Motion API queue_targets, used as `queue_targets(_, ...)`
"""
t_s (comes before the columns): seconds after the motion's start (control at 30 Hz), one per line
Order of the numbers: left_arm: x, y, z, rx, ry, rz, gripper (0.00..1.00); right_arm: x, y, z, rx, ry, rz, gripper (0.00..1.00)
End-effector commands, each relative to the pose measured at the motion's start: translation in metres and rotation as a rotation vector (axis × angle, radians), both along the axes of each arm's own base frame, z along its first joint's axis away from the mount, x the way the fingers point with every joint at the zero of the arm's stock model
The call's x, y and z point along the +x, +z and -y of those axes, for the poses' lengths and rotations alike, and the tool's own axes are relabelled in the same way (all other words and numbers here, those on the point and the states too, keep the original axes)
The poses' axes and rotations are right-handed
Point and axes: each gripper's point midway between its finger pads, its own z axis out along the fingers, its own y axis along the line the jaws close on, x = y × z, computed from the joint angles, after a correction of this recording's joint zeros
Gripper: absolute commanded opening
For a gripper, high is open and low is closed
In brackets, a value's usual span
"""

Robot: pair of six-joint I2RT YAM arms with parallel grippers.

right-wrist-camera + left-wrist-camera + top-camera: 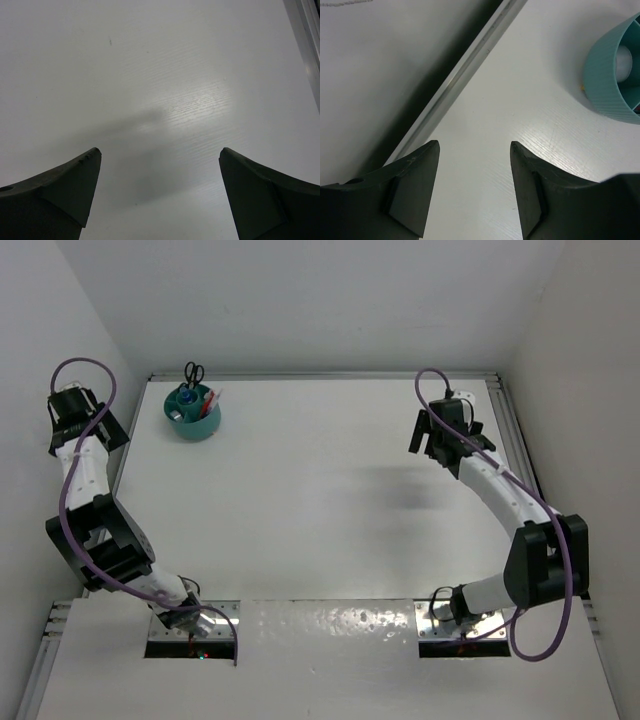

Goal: Sort the stationery into containers
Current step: Reset both arms

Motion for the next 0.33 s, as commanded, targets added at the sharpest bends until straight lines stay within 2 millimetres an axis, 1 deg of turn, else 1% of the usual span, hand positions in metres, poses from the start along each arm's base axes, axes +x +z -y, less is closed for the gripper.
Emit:
queue_targets(0.0, 0.0035, 0.0193, -0.0023, 0.02, 0.005, 0.068, 0.56, 0.0064, 0.015, -0.0012, 0.002, 0.005, 0.063, 0.99)
queue_targets(0.17, 0.0058, 0.0187, -0.0006, 0.006, 0.003, 0.075, 0.56, 0.0081, 0.016, -0.0022, 0.007, 0.004, 0.073, 0.99)
queue_targets(0.3, 0.0077, 0.0187, 0.0023, -0.009, -0.006, 0.085, 0.56, 0.0088, 0.0169, -0.0037, 0.006, 0.017, 0.112, 0.99)
